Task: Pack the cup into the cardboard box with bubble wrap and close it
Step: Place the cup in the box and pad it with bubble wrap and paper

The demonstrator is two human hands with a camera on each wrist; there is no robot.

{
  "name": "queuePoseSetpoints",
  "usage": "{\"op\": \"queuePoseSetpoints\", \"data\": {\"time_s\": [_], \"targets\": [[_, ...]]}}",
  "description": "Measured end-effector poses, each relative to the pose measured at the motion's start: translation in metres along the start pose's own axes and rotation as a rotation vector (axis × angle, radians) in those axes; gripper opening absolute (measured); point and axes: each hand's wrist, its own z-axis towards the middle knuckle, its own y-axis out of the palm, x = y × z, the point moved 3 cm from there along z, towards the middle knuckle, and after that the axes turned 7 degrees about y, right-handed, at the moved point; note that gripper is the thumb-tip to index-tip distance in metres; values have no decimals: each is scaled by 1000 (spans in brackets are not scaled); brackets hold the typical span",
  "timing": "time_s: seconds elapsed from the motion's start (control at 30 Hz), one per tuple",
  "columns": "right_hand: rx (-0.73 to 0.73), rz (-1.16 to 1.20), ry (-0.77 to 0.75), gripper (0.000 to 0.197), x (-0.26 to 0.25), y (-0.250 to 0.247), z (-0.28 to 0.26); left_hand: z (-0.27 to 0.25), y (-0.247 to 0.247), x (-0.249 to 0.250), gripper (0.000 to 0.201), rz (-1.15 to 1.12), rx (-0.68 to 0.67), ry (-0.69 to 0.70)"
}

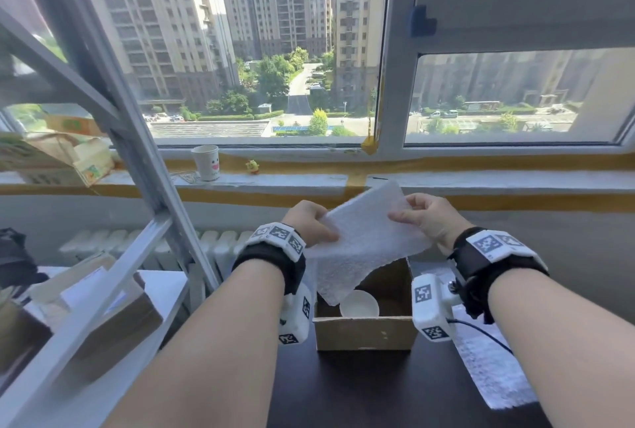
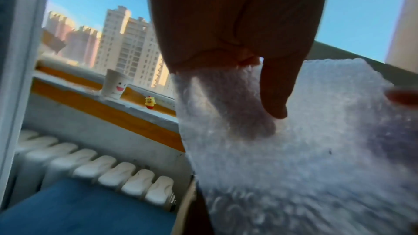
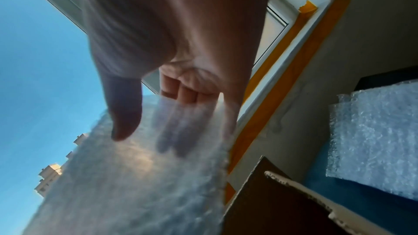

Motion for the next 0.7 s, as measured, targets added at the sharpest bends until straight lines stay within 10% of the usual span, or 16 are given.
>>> {"op": "queuePoseSetpoints", "data": {"time_s": [0.13, 0.33, 0.5, 0.7], "targets": [[5, 45, 78, 19, 3, 2, 1, 0, -13, -3, 7, -248, -22, -37], [144, 313, 144, 20, 3, -6, 5, -1, -13, -18, 50, -711, 132, -165], [170, 65, 36, 80, -3, -5, -2, 2, -16, -16, 66, -549, 324, -175], [-54, -15, 54, 58, 0, 2, 3, -1, -16, -18, 35, -449, 252, -83]]}}
